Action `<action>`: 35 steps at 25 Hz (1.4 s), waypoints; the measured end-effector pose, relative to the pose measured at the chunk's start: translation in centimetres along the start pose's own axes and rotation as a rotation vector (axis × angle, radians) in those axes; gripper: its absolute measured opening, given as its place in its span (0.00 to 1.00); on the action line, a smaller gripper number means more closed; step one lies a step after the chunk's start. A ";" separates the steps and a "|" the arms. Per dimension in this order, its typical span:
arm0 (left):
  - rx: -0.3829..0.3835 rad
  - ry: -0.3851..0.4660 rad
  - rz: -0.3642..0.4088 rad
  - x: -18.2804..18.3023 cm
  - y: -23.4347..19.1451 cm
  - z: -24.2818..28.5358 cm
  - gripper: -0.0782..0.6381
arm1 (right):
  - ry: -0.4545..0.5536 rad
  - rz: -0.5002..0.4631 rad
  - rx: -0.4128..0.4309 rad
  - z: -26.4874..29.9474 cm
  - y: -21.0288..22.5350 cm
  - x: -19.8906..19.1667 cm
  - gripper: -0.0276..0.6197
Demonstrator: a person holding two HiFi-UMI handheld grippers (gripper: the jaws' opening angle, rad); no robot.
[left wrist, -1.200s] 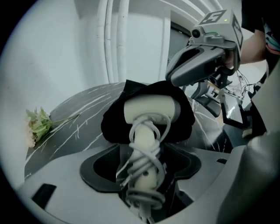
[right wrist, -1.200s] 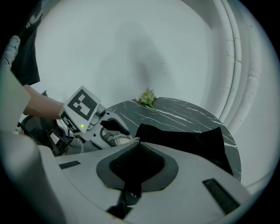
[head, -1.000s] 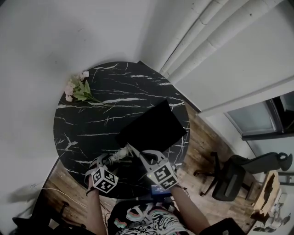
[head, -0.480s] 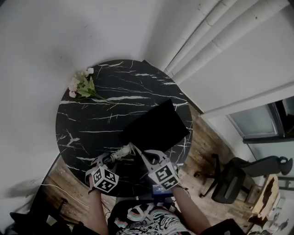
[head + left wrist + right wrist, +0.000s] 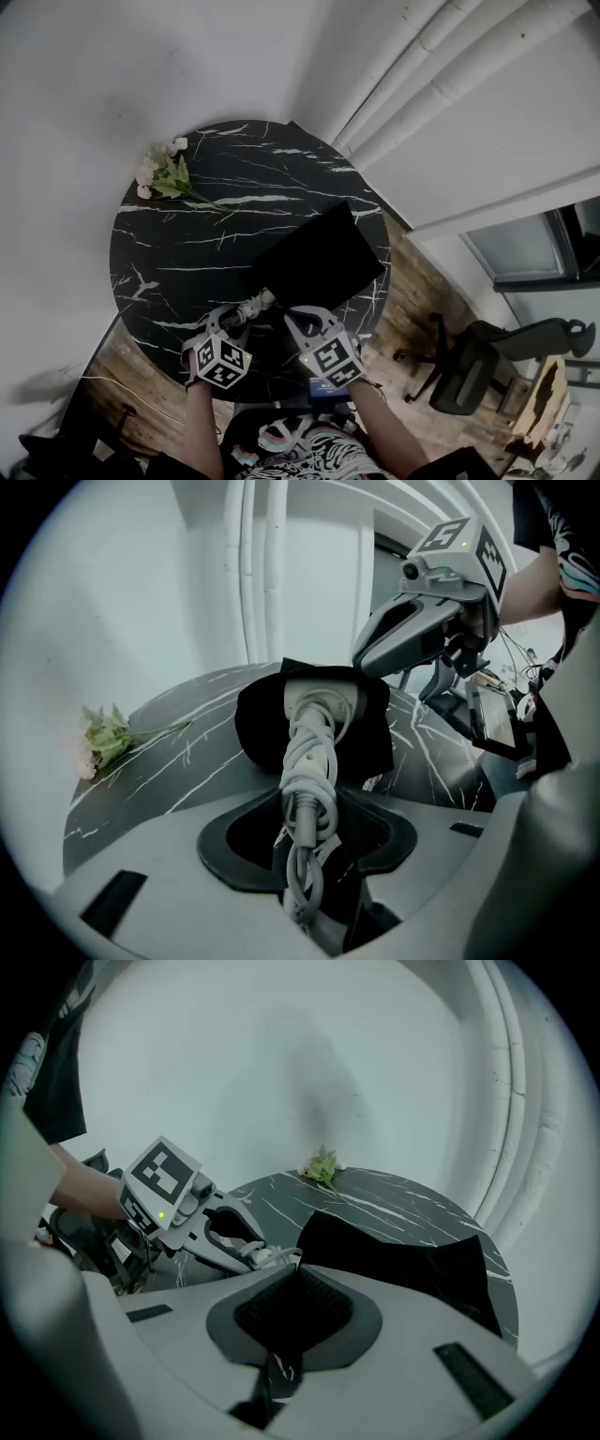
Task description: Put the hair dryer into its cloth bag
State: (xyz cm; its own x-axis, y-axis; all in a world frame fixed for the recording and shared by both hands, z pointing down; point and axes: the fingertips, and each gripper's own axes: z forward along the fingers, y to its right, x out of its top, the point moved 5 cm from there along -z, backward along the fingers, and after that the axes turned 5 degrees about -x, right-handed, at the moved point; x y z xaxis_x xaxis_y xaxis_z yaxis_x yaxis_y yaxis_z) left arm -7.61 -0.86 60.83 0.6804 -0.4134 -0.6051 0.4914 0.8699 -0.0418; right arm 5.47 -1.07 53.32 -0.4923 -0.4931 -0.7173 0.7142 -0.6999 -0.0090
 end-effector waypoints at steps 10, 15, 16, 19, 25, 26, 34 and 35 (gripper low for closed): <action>-0.037 0.042 0.027 3.1 0.0 2.0 0.36 | 0.008 -0.007 0.028 0.2 -0.5 0.4 0.08; -0.046 0.063 0.023 4.1 0.3 3.0 0.36 | 0.014 -0.014 0.047 0.3 -0.8 0.7 0.08; -0.045 0.067 0.023 4.2 0.3 3.2 0.36 | 0.015 -0.017 0.052 0.3 -0.9 0.8 0.08; -0.047 0.076 0.020 4.7 0.4 3.6 0.36 | 0.016 -0.022 0.065 0.2 -1.1 1.0 0.08; -0.040 0.096 0.019 5.5 0.2 4.7 0.36 | 0.024 -0.017 0.116 0.3 -1.7 0.9 0.08; -0.038 0.100 0.016 5.6 0.2 4.9 0.36 | 0.027 -0.016 0.134 0.3 -1.8 0.9 0.08; 0.064 0.093 0.133 4.8 0.8 5.1 0.37 | 0.027 -0.021 0.145 0.2 -1.3 0.8 0.08; 0.077 0.093 0.140 4.5 0.9 4.8 0.37 | 0.027 -0.018 0.141 0.2 -1.1 0.8 0.08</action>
State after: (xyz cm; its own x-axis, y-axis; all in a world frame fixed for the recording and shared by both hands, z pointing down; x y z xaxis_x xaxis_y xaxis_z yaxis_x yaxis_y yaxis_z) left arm -1.47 -3.27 61.89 0.6933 -0.2600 -0.6721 0.4380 0.8926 0.1066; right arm 4.14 -0.80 52.87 -0.4889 -0.4672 -0.7367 0.6274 -0.7751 0.0752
